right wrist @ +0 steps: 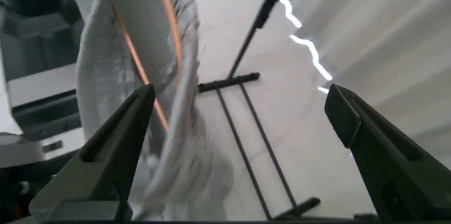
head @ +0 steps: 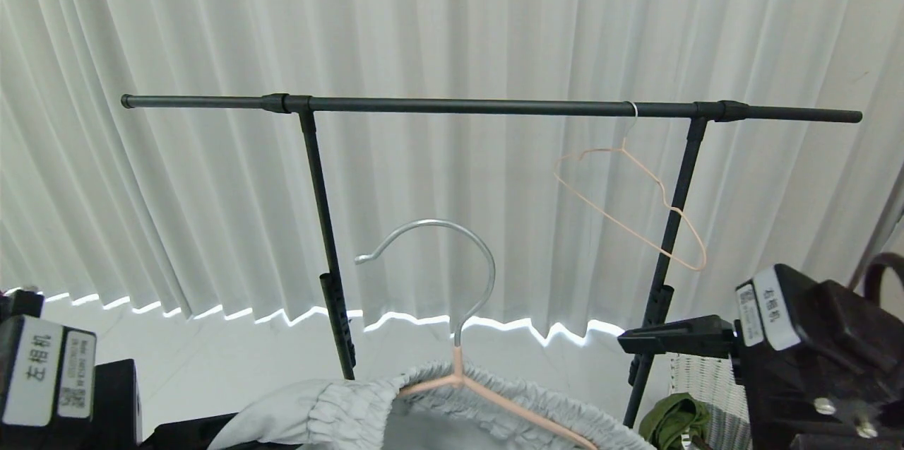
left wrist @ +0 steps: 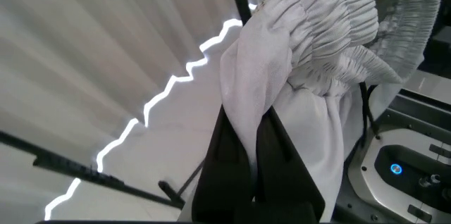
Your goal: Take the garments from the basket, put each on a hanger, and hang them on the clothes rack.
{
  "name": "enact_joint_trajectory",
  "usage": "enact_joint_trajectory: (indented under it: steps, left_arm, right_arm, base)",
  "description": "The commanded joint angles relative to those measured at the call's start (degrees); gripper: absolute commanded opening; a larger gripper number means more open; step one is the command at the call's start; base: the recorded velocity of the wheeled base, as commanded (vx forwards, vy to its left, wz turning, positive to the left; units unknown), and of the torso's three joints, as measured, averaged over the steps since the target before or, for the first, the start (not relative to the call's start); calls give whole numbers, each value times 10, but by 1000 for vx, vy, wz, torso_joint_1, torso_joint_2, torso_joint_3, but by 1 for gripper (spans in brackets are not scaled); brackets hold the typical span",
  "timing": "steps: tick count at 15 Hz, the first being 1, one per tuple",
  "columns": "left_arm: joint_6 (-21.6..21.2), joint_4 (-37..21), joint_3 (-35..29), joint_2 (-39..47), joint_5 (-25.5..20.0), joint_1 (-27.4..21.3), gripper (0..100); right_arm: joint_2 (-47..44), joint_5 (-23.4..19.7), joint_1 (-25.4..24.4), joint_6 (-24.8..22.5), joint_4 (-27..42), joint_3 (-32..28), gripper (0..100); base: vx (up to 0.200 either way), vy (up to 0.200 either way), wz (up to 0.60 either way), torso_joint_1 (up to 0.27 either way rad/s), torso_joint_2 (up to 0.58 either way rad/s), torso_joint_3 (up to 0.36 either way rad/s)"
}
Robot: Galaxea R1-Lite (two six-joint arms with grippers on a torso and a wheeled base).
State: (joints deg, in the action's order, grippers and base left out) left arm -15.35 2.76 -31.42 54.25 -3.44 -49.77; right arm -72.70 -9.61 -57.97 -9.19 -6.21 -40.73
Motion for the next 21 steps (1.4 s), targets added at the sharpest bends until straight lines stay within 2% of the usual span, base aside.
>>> enact_joint_trajectory:
  steps: [1, 5, 8, 9, 19, 20, 21]
  left_arm:
    - [-6, 4, 0, -2, 0, -5, 0]
    - [-10, 8, 0, 0, 0, -5, 0]
    - [-9, 8, 0, -1, 0, -5, 0]
    - [-9, 8, 0, 0, 0, -5, 0]
    - [-11, 8, 0, -4, 0, -5, 0]
    - [-11, 8, 1, -5, 0, -5, 100]
    - [-11, 8, 1, -5, 0, -4, 100]
  right_arm:
    - [-81, -25, -25, 0, 0, -44, 100]
    - [-115, -30, -54, 1, 0, -48, 100]
    - [-120, -30, -57, 3, -1, -49, 100]
    - [-120, -30, -57, 3, -1, -49, 0]
    - [-116, -18, -54, 6, -2, -50, 0]
    - [-114, -7, -54, 4, -2, -51, 0]
    - [-111, 0, -54, 1, -2, -52, 0]
  base:
    - [0, 0, 0, 0, 0, 0]
    - [0, 0, 0, 0, 0, 0]
    - [0, 0, 0, 0, 0, 0]
    - [0, 0, 0, 0, 0, 0]
    - [0, 0, 0, 0, 0, 0]
    - [0, 0, 0, 0, 0, 0]
    - [0, 0, 0, 0, 0, 0]
